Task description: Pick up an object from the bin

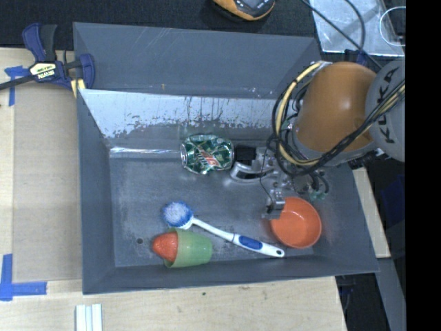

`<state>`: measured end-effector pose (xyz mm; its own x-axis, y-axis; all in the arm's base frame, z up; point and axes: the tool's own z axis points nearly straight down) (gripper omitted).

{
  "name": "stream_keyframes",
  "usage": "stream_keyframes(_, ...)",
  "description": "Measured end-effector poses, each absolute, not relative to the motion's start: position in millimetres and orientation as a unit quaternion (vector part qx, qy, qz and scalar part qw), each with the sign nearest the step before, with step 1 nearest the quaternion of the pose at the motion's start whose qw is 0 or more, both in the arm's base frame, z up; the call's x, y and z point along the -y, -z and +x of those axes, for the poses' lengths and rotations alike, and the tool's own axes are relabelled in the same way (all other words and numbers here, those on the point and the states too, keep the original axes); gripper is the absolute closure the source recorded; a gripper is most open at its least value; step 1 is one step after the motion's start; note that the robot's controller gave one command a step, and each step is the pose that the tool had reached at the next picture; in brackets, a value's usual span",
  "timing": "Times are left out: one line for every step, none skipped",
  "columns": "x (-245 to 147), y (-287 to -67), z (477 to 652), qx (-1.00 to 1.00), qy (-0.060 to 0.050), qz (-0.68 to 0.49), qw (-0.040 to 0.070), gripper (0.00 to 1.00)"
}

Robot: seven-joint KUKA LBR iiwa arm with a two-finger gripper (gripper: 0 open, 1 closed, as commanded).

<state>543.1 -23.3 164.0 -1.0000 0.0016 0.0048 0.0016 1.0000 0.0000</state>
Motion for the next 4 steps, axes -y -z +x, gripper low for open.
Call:
stream_keyframes(23, -169, 544.6, 1.0, 0.0, 0.0, -0.002, 0.0)
stream_keyframes(-59, -67, 505.2, 1.0, 0.001, -0.015, 0.005, 0.0)
stream_keyframes(-56, -153, 526.1, 0.996, 0.0, -0.087, -0.004, 0.0)
stream_keyframes(-58, -64, 504.0, 1.0, 0.001, -0.014, 0.006, 0.0)
